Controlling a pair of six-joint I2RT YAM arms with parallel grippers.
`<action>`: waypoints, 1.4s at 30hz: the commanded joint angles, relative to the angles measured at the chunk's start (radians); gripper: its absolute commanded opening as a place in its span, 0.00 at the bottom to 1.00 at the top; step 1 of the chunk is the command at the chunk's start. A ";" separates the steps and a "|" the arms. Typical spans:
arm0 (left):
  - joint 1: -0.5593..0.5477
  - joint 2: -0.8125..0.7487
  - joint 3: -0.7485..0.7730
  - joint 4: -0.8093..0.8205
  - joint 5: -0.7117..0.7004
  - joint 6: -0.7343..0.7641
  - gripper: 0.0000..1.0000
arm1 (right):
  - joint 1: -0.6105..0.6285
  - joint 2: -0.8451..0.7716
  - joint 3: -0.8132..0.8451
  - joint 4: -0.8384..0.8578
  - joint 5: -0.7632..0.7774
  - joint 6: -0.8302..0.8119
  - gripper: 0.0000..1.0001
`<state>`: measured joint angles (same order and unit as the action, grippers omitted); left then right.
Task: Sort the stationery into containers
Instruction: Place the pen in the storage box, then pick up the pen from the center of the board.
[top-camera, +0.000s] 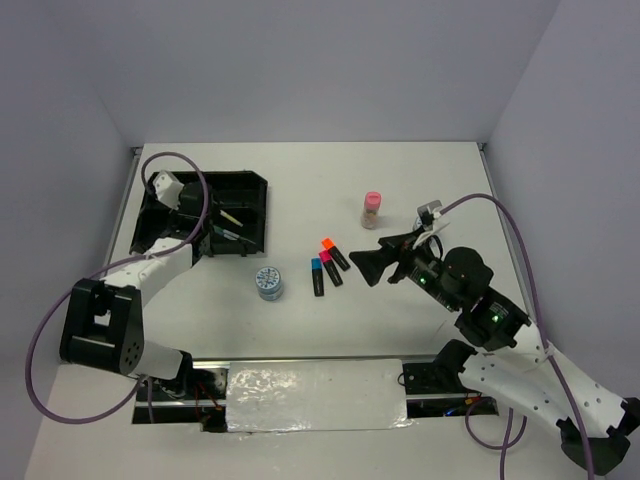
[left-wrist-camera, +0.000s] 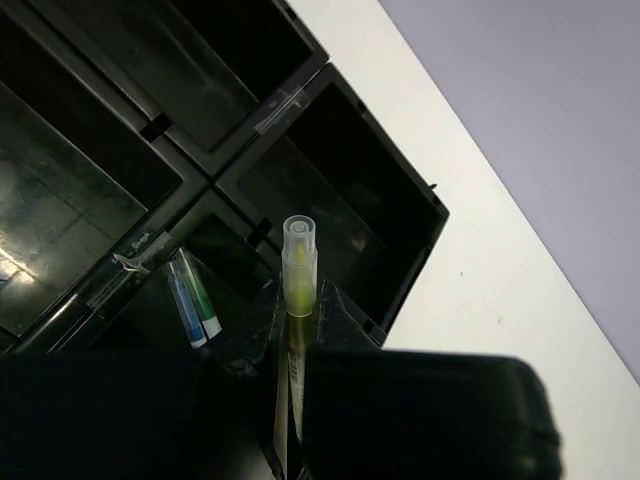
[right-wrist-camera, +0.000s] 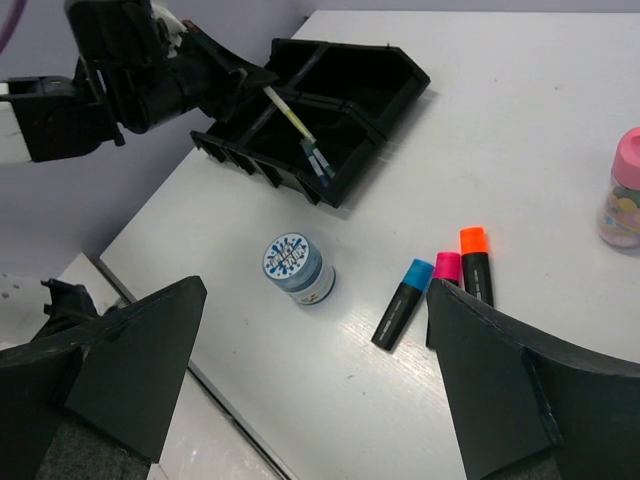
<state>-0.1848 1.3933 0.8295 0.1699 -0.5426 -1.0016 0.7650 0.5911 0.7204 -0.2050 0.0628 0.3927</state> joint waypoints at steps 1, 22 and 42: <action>0.011 0.039 -0.027 0.161 0.035 -0.068 0.07 | -0.003 -0.010 -0.009 0.021 -0.024 -0.017 1.00; 0.015 -0.162 0.310 -0.444 0.354 0.133 0.99 | -0.101 0.705 0.241 -0.227 0.092 -0.115 0.91; 0.013 -0.560 0.043 -0.678 0.668 0.627 0.99 | -0.128 1.253 0.507 -0.231 0.034 -0.256 0.53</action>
<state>-0.1734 0.8398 0.8593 -0.5179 0.1196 -0.4213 0.6426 1.8137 1.1999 -0.4393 0.0986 0.1516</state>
